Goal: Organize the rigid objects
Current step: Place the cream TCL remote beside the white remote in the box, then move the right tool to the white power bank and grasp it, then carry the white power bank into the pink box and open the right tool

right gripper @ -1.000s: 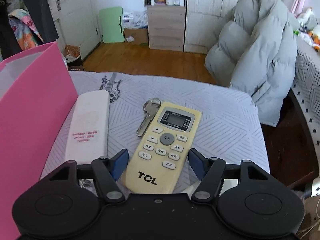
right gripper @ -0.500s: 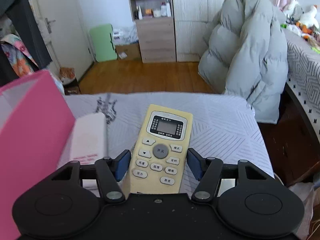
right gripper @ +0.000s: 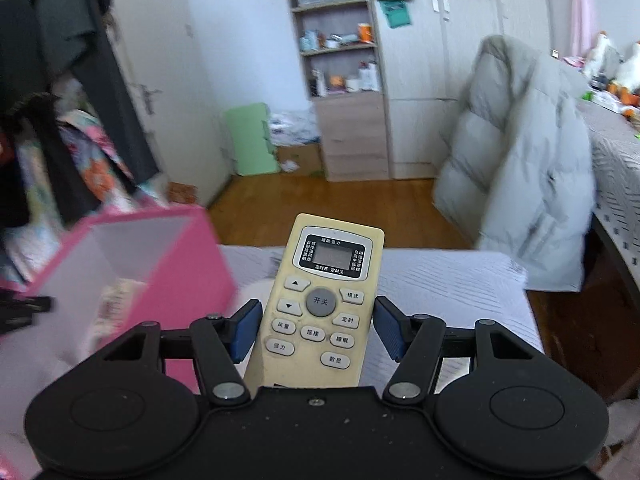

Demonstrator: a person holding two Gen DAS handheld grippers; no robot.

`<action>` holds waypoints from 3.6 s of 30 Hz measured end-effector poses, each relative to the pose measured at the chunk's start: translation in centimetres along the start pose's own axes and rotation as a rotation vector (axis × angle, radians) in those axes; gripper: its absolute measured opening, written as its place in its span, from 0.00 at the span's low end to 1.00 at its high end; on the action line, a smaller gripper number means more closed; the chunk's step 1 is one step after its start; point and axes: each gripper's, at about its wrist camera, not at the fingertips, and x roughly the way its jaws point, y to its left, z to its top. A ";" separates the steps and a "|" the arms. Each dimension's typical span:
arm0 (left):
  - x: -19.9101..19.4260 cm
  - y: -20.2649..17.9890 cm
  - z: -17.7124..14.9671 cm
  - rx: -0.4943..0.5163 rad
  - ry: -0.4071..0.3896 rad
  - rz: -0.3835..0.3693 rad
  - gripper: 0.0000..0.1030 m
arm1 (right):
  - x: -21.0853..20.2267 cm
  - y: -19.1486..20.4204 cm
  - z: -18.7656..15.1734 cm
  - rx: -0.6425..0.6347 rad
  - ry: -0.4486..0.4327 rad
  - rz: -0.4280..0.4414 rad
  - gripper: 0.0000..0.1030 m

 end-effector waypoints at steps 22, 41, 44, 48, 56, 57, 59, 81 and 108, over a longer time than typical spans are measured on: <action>-0.3 -0.3 -0.6 -0.016 0.001 -0.004 0.14 | 13.2 18.6 5.1 -0.599 0.381 0.294 0.64; -0.5 0.4 -0.3 -0.033 -0.019 -0.008 0.13 | 17.5 21.8 3.3 -0.672 0.671 0.170 0.65; -0.5 0.6 -0.2 -0.037 -0.019 -0.014 0.13 | 16.4 20.7 4.2 -0.596 0.653 0.209 0.64; -0.3 0.2 0.0 -0.013 -0.015 0.000 0.14 | 12.9 18.8 5.5 -0.504 0.541 0.277 0.66; -0.3 0.1 -0.1 -0.005 -0.010 0.007 0.14 | 1.6 13.9 7.1 -0.433 0.195 0.334 0.74; -0.3 0.2 0.0 -0.005 -0.009 0.007 0.14 | 0.5 12.9 6.9 -0.418 0.155 0.339 0.74; -0.3 0.2 -0.1 -0.005 -0.010 0.006 0.14 | -2.1 11.1 6.3 -0.386 0.107 0.337 0.74; -0.3 -0.1 0.0 0.008 0.000 0.024 0.15 | -4.4 1.2 -7.4 -0.474 0.389 0.391 0.69; -0.4 0.1 0.1 0.004 0.005 0.014 0.15 | 1.4 3.6 -7.0 -0.439 0.364 0.186 0.43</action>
